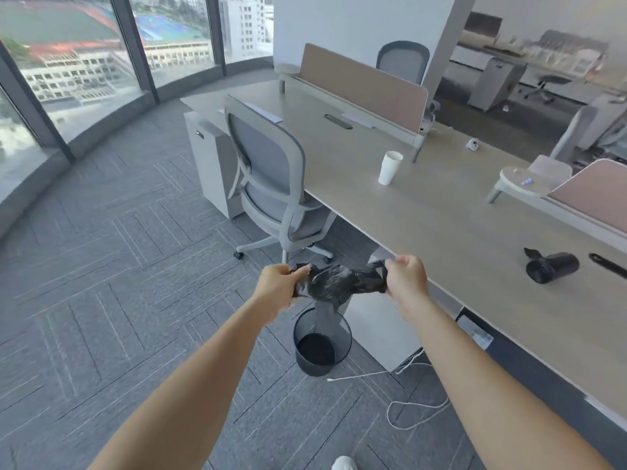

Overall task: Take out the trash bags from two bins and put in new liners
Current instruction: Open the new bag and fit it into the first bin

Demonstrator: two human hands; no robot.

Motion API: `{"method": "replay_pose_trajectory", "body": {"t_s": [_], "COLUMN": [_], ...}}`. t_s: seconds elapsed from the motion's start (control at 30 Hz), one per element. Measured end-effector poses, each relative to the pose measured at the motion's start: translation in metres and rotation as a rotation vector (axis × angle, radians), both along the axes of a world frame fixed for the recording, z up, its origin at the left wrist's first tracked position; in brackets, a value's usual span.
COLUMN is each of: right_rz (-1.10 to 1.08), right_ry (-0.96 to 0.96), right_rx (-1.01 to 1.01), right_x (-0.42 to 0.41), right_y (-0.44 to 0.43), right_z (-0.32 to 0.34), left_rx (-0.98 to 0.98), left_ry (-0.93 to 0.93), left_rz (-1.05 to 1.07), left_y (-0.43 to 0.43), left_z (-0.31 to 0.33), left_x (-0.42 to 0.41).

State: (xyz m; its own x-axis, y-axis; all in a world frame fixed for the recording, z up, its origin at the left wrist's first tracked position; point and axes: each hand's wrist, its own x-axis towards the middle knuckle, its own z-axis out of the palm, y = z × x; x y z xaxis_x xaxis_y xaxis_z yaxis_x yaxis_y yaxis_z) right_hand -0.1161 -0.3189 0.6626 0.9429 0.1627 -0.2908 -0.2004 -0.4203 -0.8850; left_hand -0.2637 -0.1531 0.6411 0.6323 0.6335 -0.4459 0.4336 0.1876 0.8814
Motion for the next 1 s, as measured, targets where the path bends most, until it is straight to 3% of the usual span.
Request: {"method": "replay_pose_trajectory", "body": {"t_s": [0.03,0.1,0.17,0.23,0.3,0.37,0.6,0.77,0.87,1.0], "right_rz": [0.100,0.419,0.747,0.878,0.813,0.679,0.289,0.248,0.406,0.559], "right_ry": [-0.194,-0.471,-0.377,-0.356,-0.350,-0.217,0.124,0.167,0.123,0.288], "right_rx": [-0.135,-0.163,-0.169,-0.381,-0.426,-0.204,0.080,0.342,0.324,0.376], "right_x": [-0.004,-0.012,-0.022,-0.025,-0.025,-0.024,0.002,0.002,0.004,0.010], "right_y": [-0.001,-0.001,0.006,0.011,0.013,0.011,-0.007,-0.009,-0.013,-0.017], "right_z": [0.000,0.004,0.010,0.008,0.009,0.013,0.008,0.016,0.023,0.019], "left_rx": [0.037,0.099,0.112,-0.021,-0.181,-0.309,-0.621,-0.521,-0.425,-0.279], "left_ry": [-0.023,-0.075,-0.107,-0.118,-0.162,-0.198,-0.468,-0.407,-0.364,-0.311], "left_rz": [-0.006,-0.025,-0.082,-0.122,-0.118,-0.124,-0.097,-0.031,0.038,0.052], "left_y": [0.001,0.002,0.001,-0.003,-0.005,-0.003,0.011,-0.005,-0.016,-0.028], "left_z": [0.000,0.005,0.008,0.015,0.020,0.019,0.014,0.014,0.017,0.023], "left_x": [0.002,0.005,0.007,0.011,0.013,0.015,0.010,0.030,0.040,0.053]}}
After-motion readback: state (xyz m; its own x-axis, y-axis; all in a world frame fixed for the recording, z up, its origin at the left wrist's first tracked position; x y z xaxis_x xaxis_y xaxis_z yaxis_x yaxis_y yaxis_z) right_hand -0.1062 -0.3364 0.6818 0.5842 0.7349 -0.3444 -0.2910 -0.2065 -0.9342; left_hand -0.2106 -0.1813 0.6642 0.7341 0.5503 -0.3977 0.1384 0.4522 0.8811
